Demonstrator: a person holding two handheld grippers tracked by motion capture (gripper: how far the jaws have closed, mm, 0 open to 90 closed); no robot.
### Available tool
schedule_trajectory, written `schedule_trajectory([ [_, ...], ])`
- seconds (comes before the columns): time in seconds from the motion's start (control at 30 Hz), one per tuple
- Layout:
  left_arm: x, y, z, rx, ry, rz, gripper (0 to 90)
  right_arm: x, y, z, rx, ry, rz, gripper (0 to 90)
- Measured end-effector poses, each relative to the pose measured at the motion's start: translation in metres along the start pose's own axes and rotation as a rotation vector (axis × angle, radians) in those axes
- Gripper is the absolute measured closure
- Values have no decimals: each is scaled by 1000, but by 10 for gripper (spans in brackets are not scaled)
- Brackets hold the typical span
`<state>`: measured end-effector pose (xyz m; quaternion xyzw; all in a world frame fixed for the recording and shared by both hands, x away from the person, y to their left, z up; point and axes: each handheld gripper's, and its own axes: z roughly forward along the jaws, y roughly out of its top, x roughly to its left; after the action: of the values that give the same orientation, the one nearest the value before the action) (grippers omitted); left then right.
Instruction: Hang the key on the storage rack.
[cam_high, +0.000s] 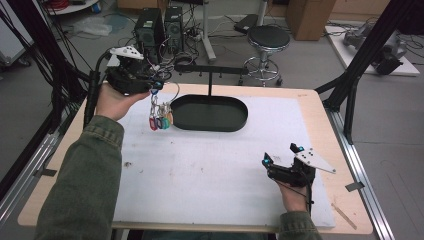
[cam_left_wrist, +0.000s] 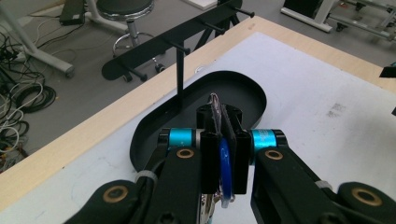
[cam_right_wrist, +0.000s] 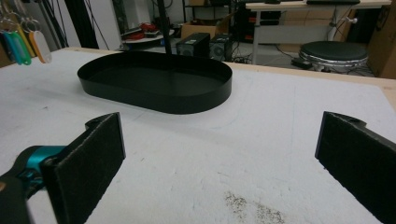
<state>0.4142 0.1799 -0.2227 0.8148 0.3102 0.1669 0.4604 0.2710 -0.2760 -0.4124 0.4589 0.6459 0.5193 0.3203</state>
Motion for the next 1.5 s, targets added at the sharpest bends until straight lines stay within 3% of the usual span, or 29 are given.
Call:
schedule_trajectory([
  [0.5,1,20,26,-5,-14,13,863,2,0,-2,-2,12,-2,4],
  [0.97,7,27,55,-10,-35,12,862,2,0,-1,6,12,2,4],
  [1.23,8,28,73,-15,-45,-1,863,2,0,-1,6,15,-5,4],
  [1.5,21,23,92,-20,-32,-40,862,-2,0,-5,-4,3,4,4],
])
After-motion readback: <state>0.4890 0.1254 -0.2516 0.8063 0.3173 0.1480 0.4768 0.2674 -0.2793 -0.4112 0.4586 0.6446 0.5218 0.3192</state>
